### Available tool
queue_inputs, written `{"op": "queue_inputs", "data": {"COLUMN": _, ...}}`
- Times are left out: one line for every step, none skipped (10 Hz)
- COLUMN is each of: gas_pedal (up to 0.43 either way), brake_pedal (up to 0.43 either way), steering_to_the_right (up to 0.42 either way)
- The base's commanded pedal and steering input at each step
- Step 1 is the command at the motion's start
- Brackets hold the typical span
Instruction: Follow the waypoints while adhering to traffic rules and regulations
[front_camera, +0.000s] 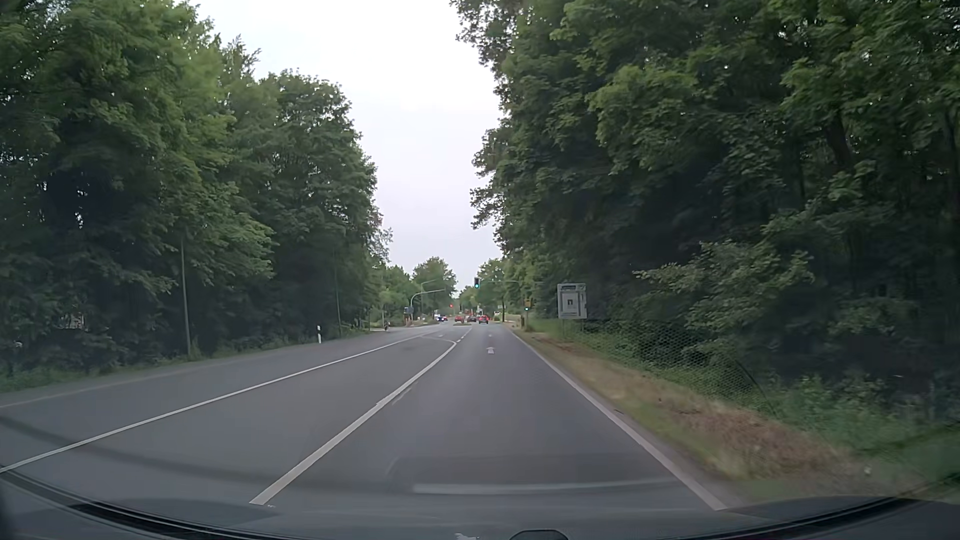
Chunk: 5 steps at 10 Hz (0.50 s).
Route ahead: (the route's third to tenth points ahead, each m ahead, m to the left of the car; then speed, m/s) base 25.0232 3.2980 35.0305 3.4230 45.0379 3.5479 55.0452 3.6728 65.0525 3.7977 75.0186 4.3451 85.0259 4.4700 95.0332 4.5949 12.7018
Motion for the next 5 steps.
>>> {"op": "queue_inputs", "data": {"gas_pedal": 0.169, "brake_pedal": 0.000, "steering_to_the_right": -0.001}}
{"op": "queue_inputs", "data": {"gas_pedal": 0.169, "brake_pedal": 0.000, "steering_to_the_right": -0.001}}
{"op": "queue_inputs", "data": {"gas_pedal": 0.169, "brake_pedal": 0.000, "steering_to_the_right": -0.002}}
{"op": "queue_inputs", "data": {"gas_pedal": 0.169, "brake_pedal": 0.000, "steering_to_the_right": -0.003}}
{"op": "queue_inputs", "data": {"gas_pedal": 0.169, "brake_pedal": 0.000, "steering_to_the_right": -0.003}}
